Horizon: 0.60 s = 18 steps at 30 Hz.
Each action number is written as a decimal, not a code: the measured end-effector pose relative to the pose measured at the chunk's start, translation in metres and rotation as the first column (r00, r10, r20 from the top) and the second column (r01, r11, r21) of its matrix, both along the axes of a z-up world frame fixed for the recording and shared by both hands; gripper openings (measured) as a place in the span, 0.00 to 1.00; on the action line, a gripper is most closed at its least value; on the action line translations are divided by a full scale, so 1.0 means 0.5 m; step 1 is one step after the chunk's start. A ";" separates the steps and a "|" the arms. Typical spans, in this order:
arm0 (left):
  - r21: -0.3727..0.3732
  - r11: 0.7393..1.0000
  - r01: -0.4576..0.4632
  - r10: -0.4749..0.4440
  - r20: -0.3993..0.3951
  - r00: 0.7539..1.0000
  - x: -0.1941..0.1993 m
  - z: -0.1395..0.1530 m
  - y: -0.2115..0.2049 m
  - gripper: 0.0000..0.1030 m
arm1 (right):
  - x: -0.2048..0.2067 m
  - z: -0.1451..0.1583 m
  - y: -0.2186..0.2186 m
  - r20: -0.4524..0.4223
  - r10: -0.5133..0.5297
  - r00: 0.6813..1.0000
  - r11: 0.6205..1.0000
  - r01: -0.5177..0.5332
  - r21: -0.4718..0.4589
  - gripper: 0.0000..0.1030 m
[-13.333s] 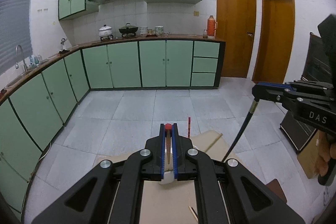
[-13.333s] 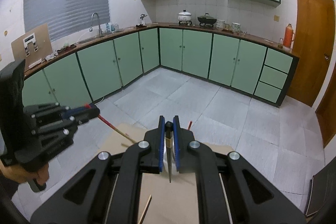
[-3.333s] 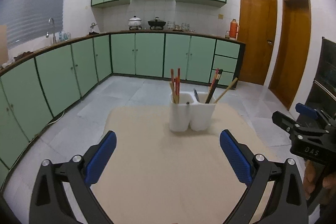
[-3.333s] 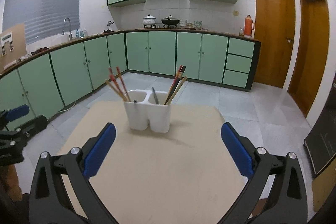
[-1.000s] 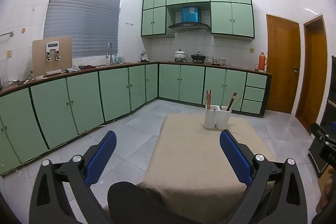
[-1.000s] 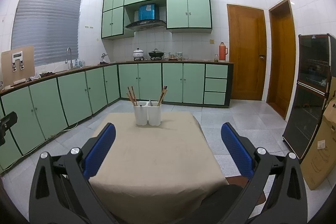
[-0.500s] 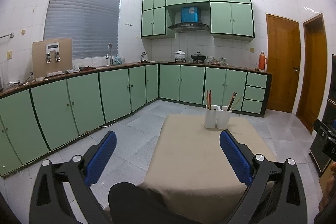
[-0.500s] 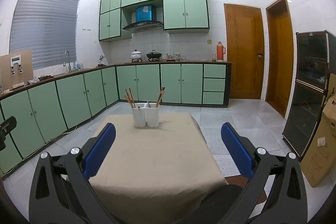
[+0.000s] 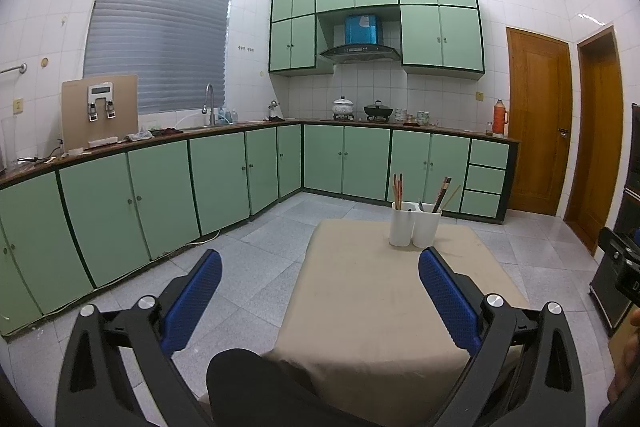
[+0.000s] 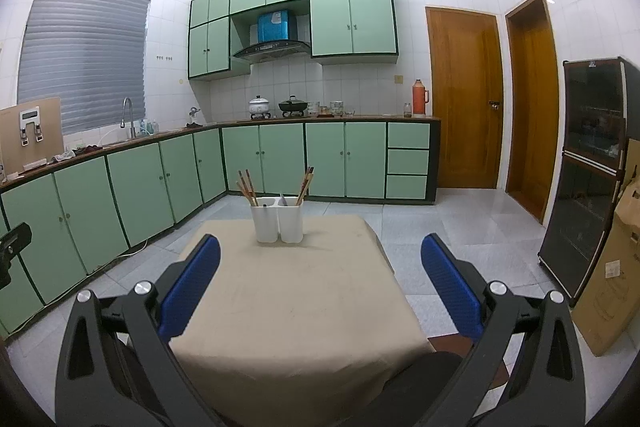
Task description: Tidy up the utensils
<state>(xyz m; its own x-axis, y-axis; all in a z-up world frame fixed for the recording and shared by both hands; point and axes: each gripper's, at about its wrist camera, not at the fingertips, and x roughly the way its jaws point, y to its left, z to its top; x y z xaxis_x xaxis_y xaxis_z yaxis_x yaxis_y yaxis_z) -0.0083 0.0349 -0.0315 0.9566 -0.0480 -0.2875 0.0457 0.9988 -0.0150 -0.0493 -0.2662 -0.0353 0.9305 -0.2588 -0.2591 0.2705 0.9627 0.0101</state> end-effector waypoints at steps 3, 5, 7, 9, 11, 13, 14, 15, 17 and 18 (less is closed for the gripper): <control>0.001 1.000 -0.001 0.001 0.000 1.000 0.000 0.001 -0.001 0.94 | 0.000 -0.002 0.003 0.000 0.000 1.000 1.000 0.000 0.002 0.95; 0.001 1.000 0.000 0.000 0.000 1.000 0.000 0.002 0.000 0.94 | 0.000 -0.001 0.002 -0.002 0.001 1.000 1.000 -0.001 0.003 0.95; 0.002 1.000 -0.002 0.002 0.002 1.000 0.000 0.002 -0.001 0.94 | -0.002 -0.001 0.002 -0.002 0.001 1.000 1.000 -0.001 0.001 0.95; 0.002 1.000 -0.002 0.002 0.002 1.000 0.002 0.004 0.001 0.94 | -0.002 -0.001 0.001 -0.002 0.001 1.000 1.000 -0.001 0.005 0.95; 0.002 1.000 -0.002 0.002 0.003 1.000 0.001 0.003 -0.002 0.94 | -0.001 0.000 0.001 -0.001 0.001 1.000 1.000 -0.001 0.003 0.95; 0.001 1.000 -0.002 0.002 0.004 1.000 0.001 0.004 -0.003 0.94 | -0.002 -0.001 0.002 -0.002 0.001 1.000 1.000 -0.001 0.004 0.95; 0.002 1.000 -0.002 0.002 0.004 1.000 0.000 0.003 -0.003 0.94 | -0.002 0.000 0.002 -0.002 0.002 1.000 1.000 -0.001 0.004 0.95; 0.001 1.000 -0.001 0.001 0.005 1.000 0.000 0.005 -0.004 0.94 | -0.001 0.000 0.002 -0.002 0.001 1.000 1.000 -0.001 0.003 0.95; 0.002 1.000 -0.002 0.002 0.006 1.000 -0.001 0.005 -0.002 0.94 | -0.001 0.000 0.001 -0.002 0.002 1.000 1.000 -0.002 0.004 0.95; 0.001 1.000 0.000 0.000 0.005 1.000 -0.001 0.005 -0.002 0.94 | -0.001 0.000 0.001 -0.002 0.001 1.000 1.000 -0.001 0.005 0.95</control>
